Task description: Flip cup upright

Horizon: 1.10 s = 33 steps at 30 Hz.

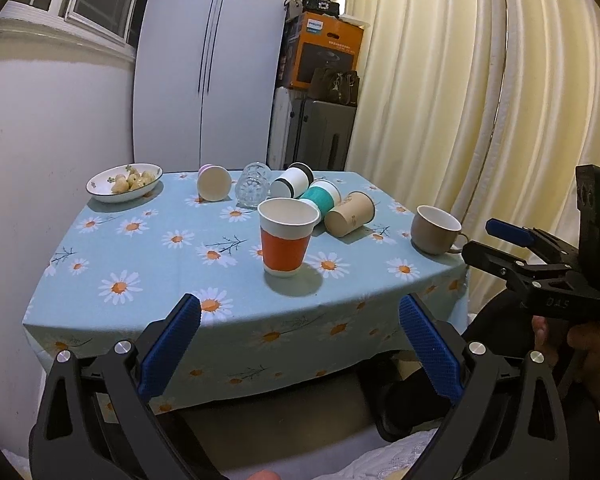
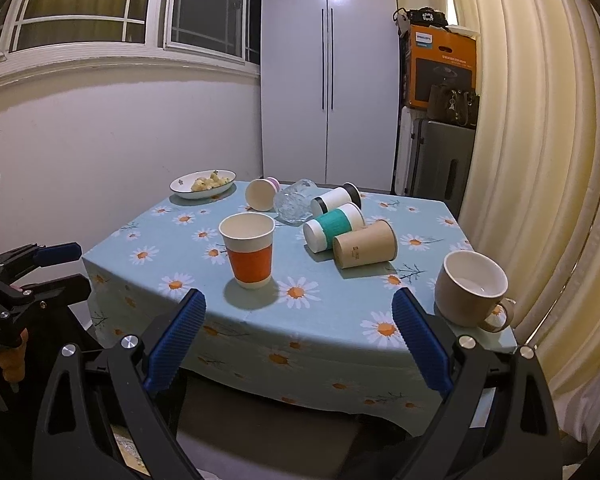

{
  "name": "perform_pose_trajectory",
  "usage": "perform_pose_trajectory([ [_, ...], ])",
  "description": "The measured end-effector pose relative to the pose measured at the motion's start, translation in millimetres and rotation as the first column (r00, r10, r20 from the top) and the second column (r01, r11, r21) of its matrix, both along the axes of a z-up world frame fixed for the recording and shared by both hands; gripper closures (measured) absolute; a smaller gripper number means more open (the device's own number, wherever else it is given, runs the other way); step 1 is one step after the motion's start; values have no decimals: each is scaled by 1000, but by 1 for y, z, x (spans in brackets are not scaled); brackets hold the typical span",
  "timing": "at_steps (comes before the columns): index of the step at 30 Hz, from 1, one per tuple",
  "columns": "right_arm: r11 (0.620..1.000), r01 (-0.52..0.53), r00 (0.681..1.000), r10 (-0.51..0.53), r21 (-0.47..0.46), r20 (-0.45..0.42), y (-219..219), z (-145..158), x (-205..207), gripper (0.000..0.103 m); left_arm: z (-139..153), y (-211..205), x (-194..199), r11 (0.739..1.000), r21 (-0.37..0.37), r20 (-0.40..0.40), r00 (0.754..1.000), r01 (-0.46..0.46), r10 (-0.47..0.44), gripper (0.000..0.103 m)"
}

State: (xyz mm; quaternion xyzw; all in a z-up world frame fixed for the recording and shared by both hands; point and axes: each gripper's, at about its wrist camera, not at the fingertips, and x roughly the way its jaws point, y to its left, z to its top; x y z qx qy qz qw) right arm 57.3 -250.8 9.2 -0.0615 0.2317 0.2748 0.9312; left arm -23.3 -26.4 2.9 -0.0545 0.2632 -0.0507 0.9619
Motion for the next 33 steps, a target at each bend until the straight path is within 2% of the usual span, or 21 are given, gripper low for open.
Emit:
perform_pose_trajectory([
  [17,999,5,1000,-5,-43,20,7,-3,-3,10,-2,0,3,1000,-2,-19,1000,2,-2,6],
  [33,999,15,1000,-15,-38,12,5,-4,0,10,-5,-1,3,1000,8,-25,1000,0,0,6],
])
